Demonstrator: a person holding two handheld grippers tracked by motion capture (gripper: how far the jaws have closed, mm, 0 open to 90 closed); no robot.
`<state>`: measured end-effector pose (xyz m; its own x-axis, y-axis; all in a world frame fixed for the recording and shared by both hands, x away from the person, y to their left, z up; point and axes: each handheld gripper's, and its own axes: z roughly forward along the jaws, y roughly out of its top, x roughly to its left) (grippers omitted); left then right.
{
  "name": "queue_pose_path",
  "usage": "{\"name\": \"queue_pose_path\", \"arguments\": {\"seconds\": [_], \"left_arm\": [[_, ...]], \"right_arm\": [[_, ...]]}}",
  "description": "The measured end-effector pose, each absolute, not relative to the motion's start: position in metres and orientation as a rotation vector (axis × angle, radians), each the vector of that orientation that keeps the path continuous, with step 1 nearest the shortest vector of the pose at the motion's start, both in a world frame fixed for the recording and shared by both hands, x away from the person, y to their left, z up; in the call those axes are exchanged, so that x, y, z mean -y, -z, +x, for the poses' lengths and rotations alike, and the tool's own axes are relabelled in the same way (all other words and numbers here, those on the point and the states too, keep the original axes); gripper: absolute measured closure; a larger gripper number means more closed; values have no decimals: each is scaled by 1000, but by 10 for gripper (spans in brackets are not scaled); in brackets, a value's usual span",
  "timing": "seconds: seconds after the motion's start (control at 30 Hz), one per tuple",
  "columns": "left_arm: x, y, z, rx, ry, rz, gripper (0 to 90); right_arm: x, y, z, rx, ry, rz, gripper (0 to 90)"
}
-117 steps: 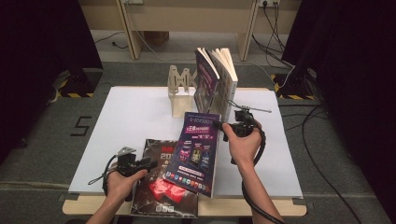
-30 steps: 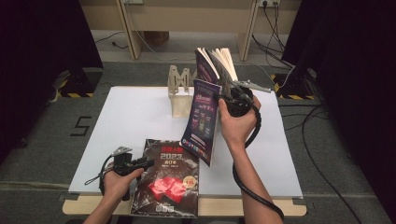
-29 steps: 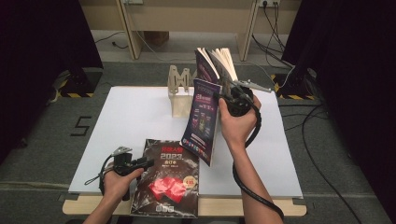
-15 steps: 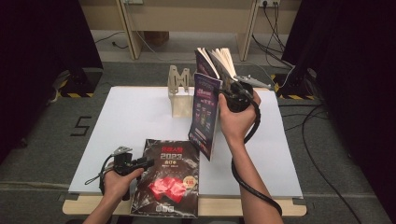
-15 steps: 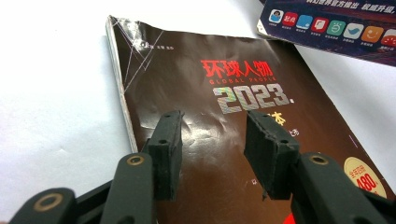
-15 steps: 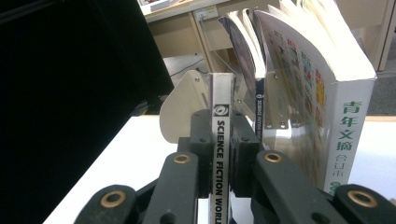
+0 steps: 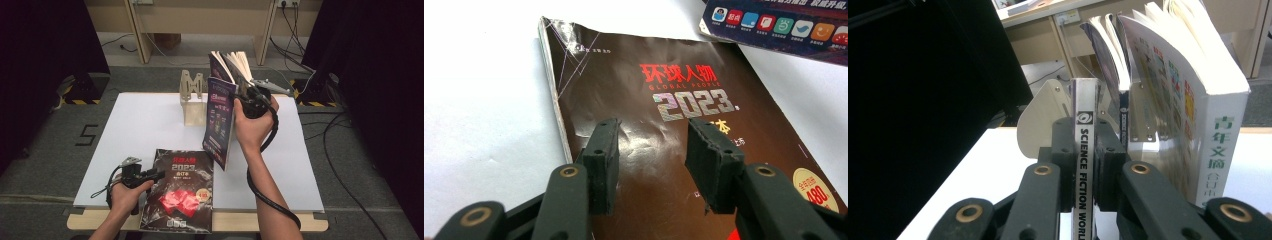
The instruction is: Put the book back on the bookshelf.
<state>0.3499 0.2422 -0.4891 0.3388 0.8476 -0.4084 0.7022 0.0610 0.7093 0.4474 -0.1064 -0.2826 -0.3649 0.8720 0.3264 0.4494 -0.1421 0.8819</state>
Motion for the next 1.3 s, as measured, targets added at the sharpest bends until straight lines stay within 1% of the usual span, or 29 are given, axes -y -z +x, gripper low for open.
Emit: {"name": "queue_pose_path", "arguments": {"seconds": [1.3], "left_arm": [[-244,490,351,-1404,-200,1685,560]], "right_arm": [[92,273,478,-1652,-1513,1433,831]]}}
